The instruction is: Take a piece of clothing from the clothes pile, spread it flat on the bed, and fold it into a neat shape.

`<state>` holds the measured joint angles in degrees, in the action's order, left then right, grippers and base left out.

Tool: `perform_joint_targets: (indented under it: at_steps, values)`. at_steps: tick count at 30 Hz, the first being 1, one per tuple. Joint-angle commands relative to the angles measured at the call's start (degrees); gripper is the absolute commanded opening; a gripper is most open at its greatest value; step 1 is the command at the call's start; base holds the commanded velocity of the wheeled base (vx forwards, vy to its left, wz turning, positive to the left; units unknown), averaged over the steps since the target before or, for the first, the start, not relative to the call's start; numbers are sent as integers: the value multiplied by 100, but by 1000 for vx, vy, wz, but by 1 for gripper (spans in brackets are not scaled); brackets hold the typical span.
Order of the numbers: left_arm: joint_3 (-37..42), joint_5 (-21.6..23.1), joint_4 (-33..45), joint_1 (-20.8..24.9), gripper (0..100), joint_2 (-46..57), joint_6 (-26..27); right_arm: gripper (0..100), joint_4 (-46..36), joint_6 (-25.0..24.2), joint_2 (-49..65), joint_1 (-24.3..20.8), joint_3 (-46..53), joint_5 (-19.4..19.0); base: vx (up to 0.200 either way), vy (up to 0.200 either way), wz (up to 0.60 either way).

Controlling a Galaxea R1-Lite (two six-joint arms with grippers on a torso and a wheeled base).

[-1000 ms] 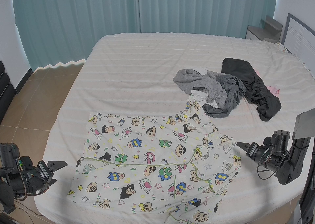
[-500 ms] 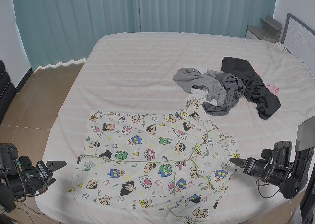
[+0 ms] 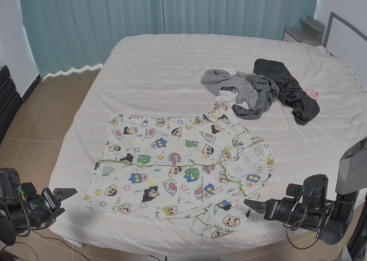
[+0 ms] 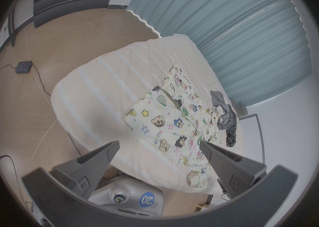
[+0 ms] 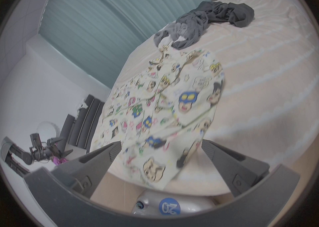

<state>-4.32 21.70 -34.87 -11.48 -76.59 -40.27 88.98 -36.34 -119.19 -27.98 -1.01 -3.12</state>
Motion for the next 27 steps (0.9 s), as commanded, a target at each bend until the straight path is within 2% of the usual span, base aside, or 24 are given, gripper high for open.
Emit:
perform_joint_targets:
  at_steps: [1, 7, 21, 27]
  values:
    - [27, 1, -3, 6, 100, 48, 1, 100, 5, 4, -272, -507, 101, 92, 0, 0, 0]
    - [98, 1, -3, 155, 100, 92, 1, 100, 76, 30, -922, -779, 101, 163, 0, 0, 0]
    - [142, 1, -3, 287, 100, 180, 1, 100, -39, 136, -1151, -859, -743, 154, 0, 0, 0]
    - [142, 1, -3, 278, 100, 189, 1, 100, -654, 136, -1159, -885, -1287, 119, 0, 0, 0]
